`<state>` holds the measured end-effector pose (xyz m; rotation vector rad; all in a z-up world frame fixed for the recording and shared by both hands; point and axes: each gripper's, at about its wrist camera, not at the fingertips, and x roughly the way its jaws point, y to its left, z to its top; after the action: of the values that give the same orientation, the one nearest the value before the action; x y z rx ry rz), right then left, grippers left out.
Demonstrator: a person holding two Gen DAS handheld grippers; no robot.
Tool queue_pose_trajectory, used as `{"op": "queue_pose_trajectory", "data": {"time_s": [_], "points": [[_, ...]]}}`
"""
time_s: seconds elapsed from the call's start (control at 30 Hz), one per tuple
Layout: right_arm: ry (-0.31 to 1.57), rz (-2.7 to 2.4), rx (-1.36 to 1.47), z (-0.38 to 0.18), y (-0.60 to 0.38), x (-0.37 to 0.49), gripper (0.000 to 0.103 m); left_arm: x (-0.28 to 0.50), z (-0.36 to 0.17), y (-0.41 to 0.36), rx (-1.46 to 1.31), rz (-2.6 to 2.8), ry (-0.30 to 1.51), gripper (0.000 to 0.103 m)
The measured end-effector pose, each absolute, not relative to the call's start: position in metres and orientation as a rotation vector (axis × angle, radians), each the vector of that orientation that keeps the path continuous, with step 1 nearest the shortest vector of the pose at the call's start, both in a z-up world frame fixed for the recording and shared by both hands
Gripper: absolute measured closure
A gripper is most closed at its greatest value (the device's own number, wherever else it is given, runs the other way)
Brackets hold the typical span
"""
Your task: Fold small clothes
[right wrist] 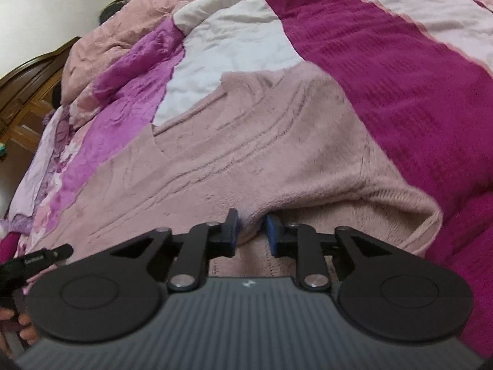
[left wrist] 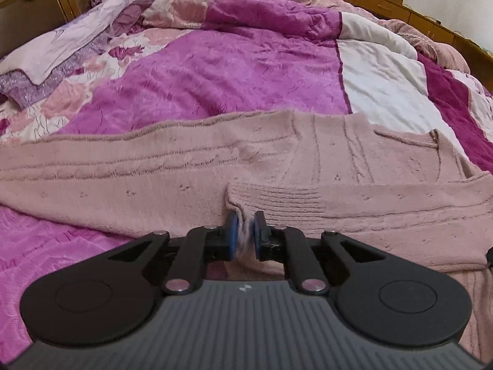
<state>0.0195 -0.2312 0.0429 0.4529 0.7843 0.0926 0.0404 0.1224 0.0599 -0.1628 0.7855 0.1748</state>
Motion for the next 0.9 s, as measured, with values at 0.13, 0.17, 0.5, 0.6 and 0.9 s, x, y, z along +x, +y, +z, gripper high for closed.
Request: {"op": "queue_pose_trajectory", "data": {"time_s": [0.13,0.17,0.5,0.6,0.9], "points": [[0.728,0.137,0.399,0.066,-0.243,0.011,0.066,0.034,0.078,0.119,-0.174,0.168,0.756,0.09],[0.703,0.141,0.38,0.073,-0.247,0.009,0.061,0.034,0.083,0.118,-0.184,0.155,0.749,0.089],[0.609,0.115,0.476,0.084,-0.316,0.061,0.049,0.053,0.094,0.077,-0.188,0.037,0.752,0.086],[0.648,0.115,0.536,0.071,-0.33,0.085,0.049,0.062,0.082,0.067,-0.199,0.025,0.788,0.086],[0.818,0.194,0.663,0.024,-0.338,0.147,0.049,0.078,0.051,0.058,-0.158,0.041,0.851,0.086]]}}
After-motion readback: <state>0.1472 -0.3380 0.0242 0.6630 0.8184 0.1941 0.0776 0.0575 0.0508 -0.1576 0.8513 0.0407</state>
